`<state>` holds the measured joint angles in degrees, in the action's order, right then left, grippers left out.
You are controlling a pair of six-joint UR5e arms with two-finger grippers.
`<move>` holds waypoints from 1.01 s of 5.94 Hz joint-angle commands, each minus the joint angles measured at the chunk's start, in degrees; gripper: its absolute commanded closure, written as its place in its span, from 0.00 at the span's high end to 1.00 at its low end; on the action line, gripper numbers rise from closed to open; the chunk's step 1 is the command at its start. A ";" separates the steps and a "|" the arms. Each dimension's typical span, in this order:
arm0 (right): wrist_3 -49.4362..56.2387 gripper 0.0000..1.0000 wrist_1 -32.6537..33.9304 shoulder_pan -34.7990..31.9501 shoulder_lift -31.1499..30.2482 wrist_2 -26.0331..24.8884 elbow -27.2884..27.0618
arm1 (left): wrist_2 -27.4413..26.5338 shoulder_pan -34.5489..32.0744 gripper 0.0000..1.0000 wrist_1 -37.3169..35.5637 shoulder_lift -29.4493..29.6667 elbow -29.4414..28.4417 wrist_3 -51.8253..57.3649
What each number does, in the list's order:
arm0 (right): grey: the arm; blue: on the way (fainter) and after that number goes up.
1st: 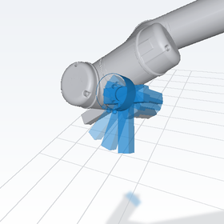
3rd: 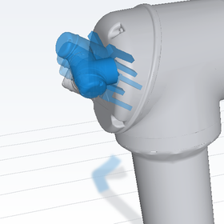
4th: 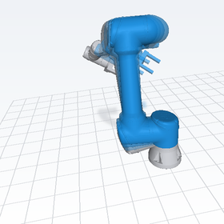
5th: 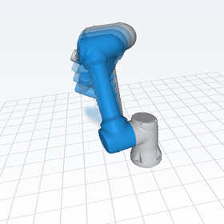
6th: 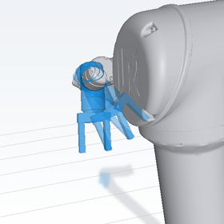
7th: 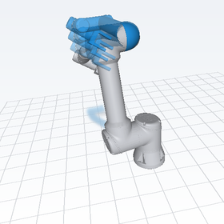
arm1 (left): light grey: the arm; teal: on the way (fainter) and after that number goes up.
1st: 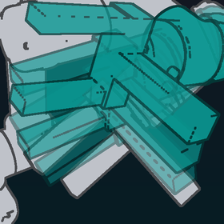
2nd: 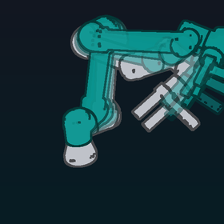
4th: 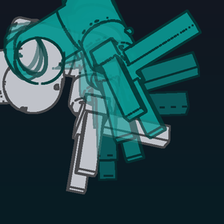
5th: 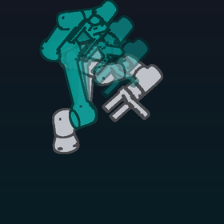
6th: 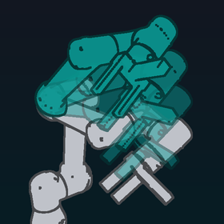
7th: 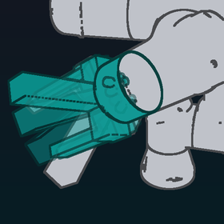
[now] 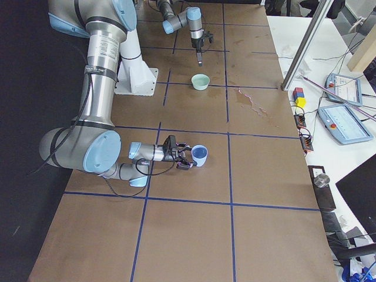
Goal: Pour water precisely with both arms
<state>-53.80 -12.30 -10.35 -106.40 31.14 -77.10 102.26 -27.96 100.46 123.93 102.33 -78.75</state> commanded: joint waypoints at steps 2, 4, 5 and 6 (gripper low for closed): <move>-0.16 0.98 0.00 -2.74 1.46 1.47 0.11 | -0.04 0.01 1.00 0.00 0.00 0.06 0.00; -0.25 0.98 0.08 -3.71 1.46 2.26 0.11 | -0.13 0.01 1.00 0.00 0.00 0.06 0.00; -0.25 0.98 0.08 -3.71 1.46 2.26 0.11 | -0.13 0.01 1.00 0.00 0.00 0.06 0.00; -0.25 0.98 0.17 -3.89 1.46 2.35 0.11 | -0.13 0.01 1.00 0.00 -0.09 0.06 0.00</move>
<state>-54.05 -12.19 -14.09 -104.95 33.41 -76.99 102.14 -27.95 100.46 123.89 102.39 -78.75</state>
